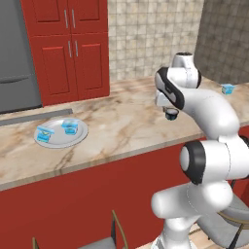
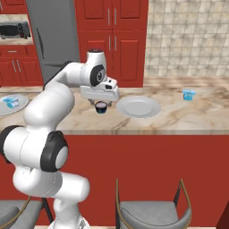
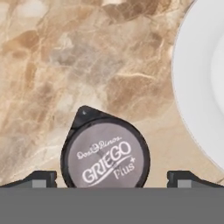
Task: Place two yogurt containers on each plate.
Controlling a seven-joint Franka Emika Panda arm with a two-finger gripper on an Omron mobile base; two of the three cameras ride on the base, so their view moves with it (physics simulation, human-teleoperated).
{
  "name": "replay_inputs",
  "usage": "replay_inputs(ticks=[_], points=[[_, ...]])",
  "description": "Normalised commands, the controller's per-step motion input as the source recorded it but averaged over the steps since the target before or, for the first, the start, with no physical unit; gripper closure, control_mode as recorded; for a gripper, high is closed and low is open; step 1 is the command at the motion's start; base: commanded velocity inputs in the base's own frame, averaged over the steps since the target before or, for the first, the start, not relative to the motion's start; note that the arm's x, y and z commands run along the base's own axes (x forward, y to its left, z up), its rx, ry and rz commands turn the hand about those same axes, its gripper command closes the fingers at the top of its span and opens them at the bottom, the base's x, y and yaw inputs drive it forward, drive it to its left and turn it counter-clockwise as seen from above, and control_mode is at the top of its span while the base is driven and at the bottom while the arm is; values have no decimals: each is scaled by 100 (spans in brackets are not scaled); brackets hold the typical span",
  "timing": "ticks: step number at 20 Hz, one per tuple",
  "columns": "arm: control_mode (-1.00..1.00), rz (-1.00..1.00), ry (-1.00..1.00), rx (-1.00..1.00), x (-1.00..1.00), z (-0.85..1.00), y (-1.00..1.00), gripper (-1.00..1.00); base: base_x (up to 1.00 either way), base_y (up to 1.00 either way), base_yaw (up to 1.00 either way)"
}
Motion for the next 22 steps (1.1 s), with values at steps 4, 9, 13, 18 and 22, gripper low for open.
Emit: replay_inputs(ticks=[4, 9, 13, 18, 22], points=[[-100, 0, 0, 0, 8, -13, 0, -100, 0, 0, 0], [-100, 0, 0, 0, 1, -22, 0, -100, 0, 0, 0], [-100, 0, 0, 0, 0, -15, 1, -100, 0, 0, 0], [-100, 0, 0, 0, 0, -10, 3, -100, 0, 0, 0], [-100, 0, 0, 0, 0, 0, 0, 100, 0, 0, 0]])
